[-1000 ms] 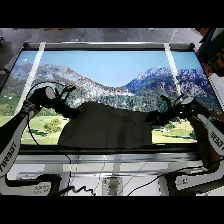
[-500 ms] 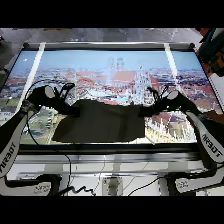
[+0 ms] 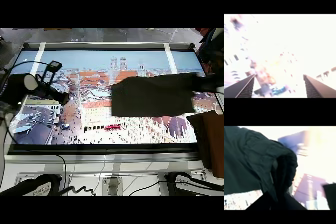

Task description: Fold the clothes and pants, and hang the long-sleeved shirts on hangers.

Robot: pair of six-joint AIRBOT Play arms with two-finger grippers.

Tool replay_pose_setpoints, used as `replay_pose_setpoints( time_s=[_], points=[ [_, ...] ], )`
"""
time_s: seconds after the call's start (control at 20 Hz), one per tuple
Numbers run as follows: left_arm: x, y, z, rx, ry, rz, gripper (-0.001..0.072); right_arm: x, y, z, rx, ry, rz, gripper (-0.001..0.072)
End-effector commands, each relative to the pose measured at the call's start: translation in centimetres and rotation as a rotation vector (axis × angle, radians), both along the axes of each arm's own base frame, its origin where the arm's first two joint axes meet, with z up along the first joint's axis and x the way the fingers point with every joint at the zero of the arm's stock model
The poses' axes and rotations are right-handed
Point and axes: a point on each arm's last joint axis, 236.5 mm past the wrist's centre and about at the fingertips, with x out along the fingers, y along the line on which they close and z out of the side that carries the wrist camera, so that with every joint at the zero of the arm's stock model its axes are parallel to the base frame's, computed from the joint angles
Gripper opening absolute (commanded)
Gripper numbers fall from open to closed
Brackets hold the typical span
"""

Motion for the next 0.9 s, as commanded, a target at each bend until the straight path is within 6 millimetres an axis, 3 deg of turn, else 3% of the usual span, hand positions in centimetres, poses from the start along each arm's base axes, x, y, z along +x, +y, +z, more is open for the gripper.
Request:
replay_pose_setpoints(
  time_s=[0.0,0.1,0.2,0.4,0.6,0.85],
  points=[
    [-0.3,0.5,3.6,0.01,-0.094,0.004,0.0689,-9.1,-9.4,4.9,-0.062,0.067,-0.41,0.0027],
    [-0.5,0.5,4.4,0.008,-0.112,0.004,0.0689,-14.6,-12.8,6.4,-0.032,0.08,-0.691,0.0027],
    [-0.6,0.5,4.6,0.007,-0.117,0.004,0.0689,-19.5,-14.8,7.8,0.022,0.055,-0.961,0.0028],
    [-0.6,0.4,4.6,0.004,-0.116,0.003,0.0689,-26.9,-16.0,10.9,0.107,-0.079,-1.398,0.0028],
    [-0.6,0.4,4.6,0.004,-0.116,0.003,0.0689,-30.6,-16.4,13.3,0.065,-0.189,-1.536,0.0028],
    [-0.6,0.4,4.6,0.004,-0.116,0.003,0.0689,-32.1,-15.1,12.4,0.08,-0.106,-1.543,0.0029]
  ],
)
